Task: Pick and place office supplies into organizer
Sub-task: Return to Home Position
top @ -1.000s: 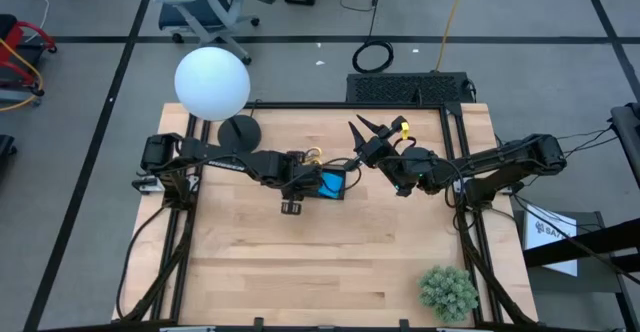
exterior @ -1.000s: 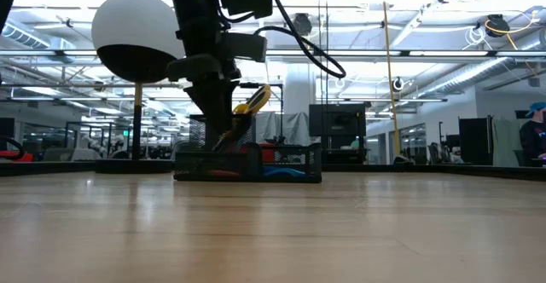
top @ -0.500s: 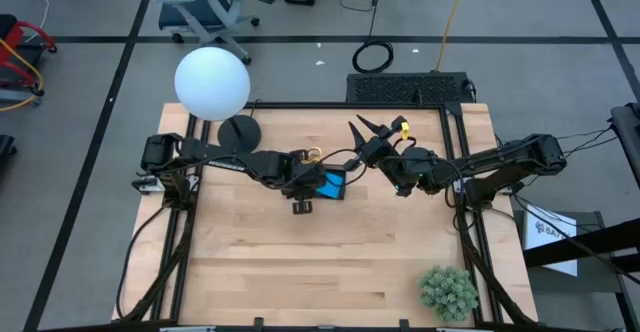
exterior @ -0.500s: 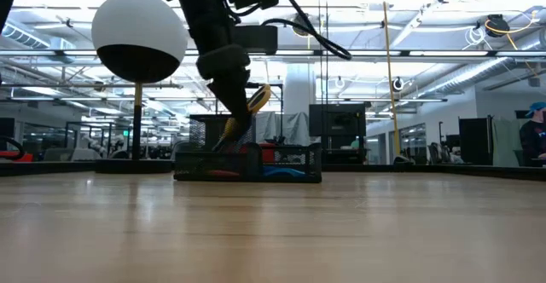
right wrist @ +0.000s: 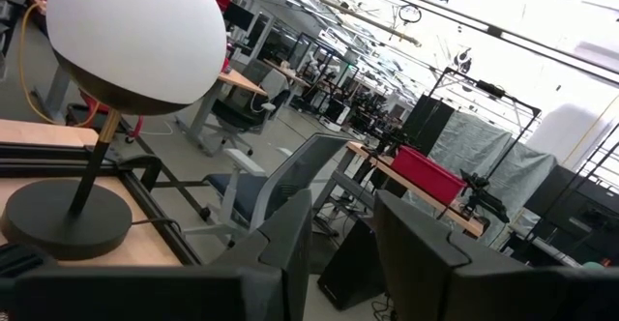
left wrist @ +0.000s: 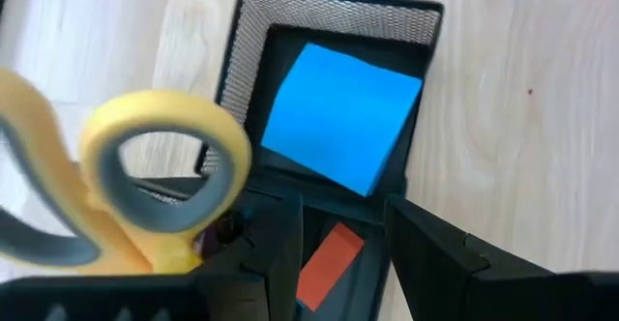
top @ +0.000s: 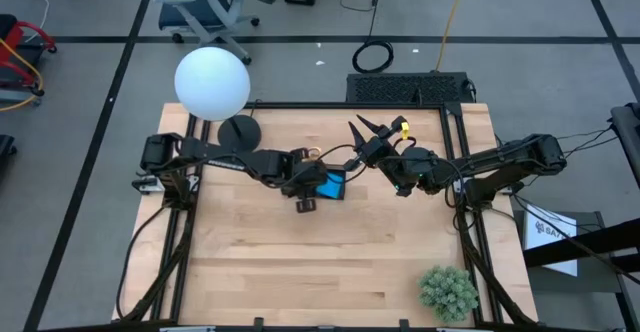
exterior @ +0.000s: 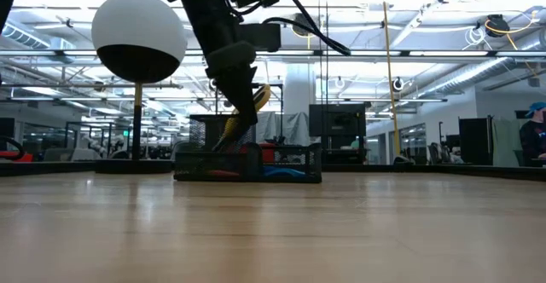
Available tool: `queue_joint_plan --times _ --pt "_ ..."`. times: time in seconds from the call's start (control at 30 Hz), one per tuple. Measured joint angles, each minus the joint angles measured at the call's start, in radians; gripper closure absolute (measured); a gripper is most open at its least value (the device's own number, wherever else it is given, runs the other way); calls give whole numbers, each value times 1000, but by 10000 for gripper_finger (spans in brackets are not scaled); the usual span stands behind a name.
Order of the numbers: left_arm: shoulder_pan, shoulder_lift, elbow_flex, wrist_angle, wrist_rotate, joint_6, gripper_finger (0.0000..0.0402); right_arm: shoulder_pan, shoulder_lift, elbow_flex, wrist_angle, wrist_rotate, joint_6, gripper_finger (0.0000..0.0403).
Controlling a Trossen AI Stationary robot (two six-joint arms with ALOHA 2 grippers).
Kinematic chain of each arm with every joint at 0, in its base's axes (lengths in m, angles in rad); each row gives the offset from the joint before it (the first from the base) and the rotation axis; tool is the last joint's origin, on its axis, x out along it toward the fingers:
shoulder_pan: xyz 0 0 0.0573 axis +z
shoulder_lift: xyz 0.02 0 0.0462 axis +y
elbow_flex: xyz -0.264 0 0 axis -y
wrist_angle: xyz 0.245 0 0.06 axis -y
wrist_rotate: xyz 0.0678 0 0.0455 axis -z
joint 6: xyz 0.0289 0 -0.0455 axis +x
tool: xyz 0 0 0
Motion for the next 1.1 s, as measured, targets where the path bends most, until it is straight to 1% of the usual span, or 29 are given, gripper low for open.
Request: queue_joint_plan --times 0.13,0.37,0.47,0.53,0.6,0.7,0.77,0.83,0.9,0.97,1.0,1.03,1.1 --pt "2 -8 0 21 -1 -2 247 0 0 0 0 0 -1 298" --pt "-16 -75 -2 45 -16 13 247 1 0 0 23 0 41 298" --pt "-22 -132 0 38 -20 38 247 14 0 0 22 51 99 298" --pt "-23 -165 0 55 -22 40 247 20 0 1 25 61 130 298" --pt "-23 -209 -1 36 -22 42 247 33 -3 1 25 87 157 298" --pt "-23 -270 1 44 -28 39 247 63 -30 1 25 130 160 298" --pt "-23 -309 0 10 -28 39 247 88 -57 1 26 133 149 298" --pt "-23 -343 1 27 -29 39 247 118 -93 1 22 133 130 298" --pt "-23 -373 -1 -12 -29 41 247 147 -133 1 21 126 121 298" --pt "-23 -392 2 5 -37 48 247 174 -177 1 -22 101 121 298" --pt "-23 -409 0 -17 -53 49 247 185 -192 1 -46 78 137 298" --pt "-23 -418 -3 -42 -69 49 247 188 -207 1 -81 40 167 298" --pt "-16 -431 2 -12 -104 54 247 188 -241 1 -184 -58 231 298"
